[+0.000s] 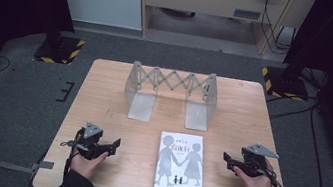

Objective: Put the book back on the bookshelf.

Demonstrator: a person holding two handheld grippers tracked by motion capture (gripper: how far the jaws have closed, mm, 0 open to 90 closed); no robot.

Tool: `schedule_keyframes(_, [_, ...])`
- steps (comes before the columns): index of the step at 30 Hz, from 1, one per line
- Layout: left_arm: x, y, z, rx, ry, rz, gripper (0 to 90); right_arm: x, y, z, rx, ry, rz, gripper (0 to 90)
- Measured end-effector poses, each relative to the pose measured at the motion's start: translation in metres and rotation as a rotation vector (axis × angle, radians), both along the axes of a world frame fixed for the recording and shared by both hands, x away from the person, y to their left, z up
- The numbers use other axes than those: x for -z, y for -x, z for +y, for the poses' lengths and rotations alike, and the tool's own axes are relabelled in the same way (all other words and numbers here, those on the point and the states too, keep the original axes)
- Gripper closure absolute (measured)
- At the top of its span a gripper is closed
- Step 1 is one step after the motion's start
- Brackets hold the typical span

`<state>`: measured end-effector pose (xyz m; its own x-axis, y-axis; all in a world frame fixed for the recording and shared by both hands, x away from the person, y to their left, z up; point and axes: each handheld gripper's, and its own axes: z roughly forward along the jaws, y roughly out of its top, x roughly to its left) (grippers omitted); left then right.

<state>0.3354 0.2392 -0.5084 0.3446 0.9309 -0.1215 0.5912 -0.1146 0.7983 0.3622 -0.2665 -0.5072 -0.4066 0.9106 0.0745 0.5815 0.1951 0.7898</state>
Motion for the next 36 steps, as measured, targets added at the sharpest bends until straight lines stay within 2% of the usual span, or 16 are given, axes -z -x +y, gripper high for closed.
schedule_keyframes(3, [-0.002, 0.001, -0.005, 0.016, 0.008, -0.001, 19.2, -0.003, 0.001, 0.002, -0.004, -0.007, -0.001, 22.2])
schedule_keyframes(4, [-0.003, 0.002, -0.008, 0.024, 0.026, -0.005, 19.1, -0.005, 0.001, 0.003, -0.003, -0.014, -0.004, 21.8])
schedule_keyframes(15, [-0.009, 0.005, -0.019, 0.066, 0.052, -0.024, 20.4, -0.011, 0.002, 0.008, -0.022, -0.037, -0.015, 21.9])
schedule_keyframes(20, [-0.011, 0.007, -0.027, 0.100, 0.067, -0.029, 22.1, -0.014, 0.002, 0.014, -0.035, -0.053, -0.021, 22.3])
schedule_keyframes(36, [-0.017, 0.011, -0.047, 0.161, 0.085, -0.040, 23.7, -0.021, 0.006, 0.026, -0.076, -0.091, -0.034, 23.2])
